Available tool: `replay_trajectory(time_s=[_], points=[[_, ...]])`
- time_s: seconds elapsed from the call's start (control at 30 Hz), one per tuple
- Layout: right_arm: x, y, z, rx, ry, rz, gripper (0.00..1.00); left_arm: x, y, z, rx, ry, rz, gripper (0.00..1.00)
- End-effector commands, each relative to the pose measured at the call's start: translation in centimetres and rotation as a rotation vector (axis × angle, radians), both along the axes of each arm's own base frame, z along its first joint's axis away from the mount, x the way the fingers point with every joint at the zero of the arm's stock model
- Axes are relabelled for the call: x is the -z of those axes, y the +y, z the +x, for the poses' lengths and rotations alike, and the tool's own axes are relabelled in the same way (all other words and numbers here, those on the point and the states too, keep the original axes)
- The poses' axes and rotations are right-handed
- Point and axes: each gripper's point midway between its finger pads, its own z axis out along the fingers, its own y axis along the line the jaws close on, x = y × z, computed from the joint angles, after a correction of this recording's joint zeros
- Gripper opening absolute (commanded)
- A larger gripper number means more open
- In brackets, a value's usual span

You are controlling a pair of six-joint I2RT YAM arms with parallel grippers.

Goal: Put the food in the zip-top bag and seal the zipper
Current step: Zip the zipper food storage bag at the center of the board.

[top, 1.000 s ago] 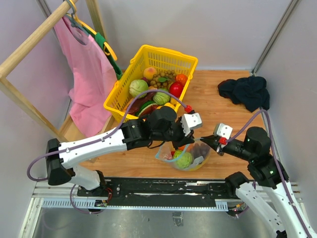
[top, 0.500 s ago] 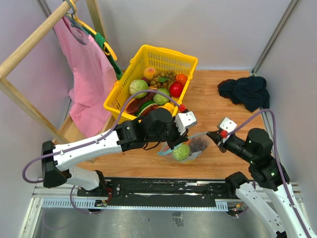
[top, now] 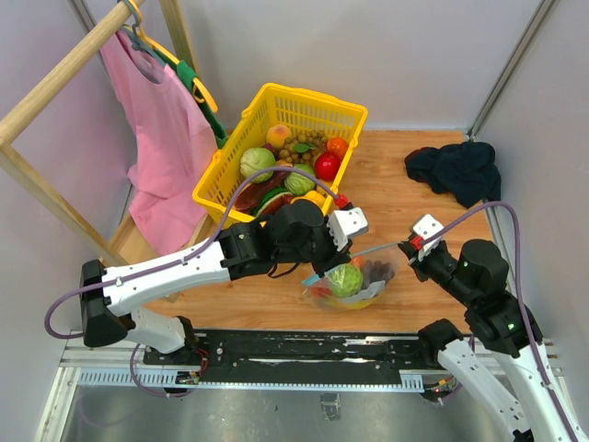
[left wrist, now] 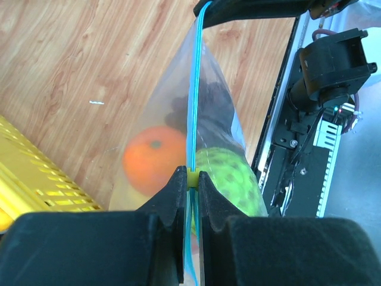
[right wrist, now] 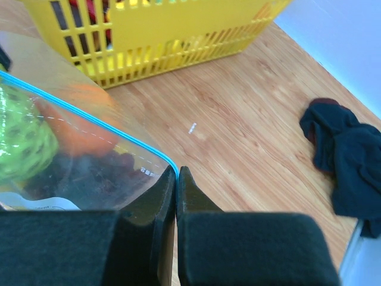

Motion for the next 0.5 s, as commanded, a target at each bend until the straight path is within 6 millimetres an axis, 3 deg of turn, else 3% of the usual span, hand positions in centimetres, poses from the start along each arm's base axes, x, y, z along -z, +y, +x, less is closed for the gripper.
replay_trajectory(time_s=[0.0, 0.3, 0.47], points=[[-1.8, -4.9, 1.2, 0.259, -0.077, -0.068, 0.00, -1.3, 0.8, -0.3, 0.009, -0.013, 0.012, 0.00], [-2.0, -8.3, 1.6, 0.452, -0.094, -0.109, 0.01, 0.5, 2.6, -0.5, -0.042, 0.027, 0.063, 0.00], [-2.4, -9.2, 1.7, 0.511, -0.102, -0.106, 0.00, 0.8, 3.3, -0.8, -0.054, 0.041, 0.079, 0.01]])
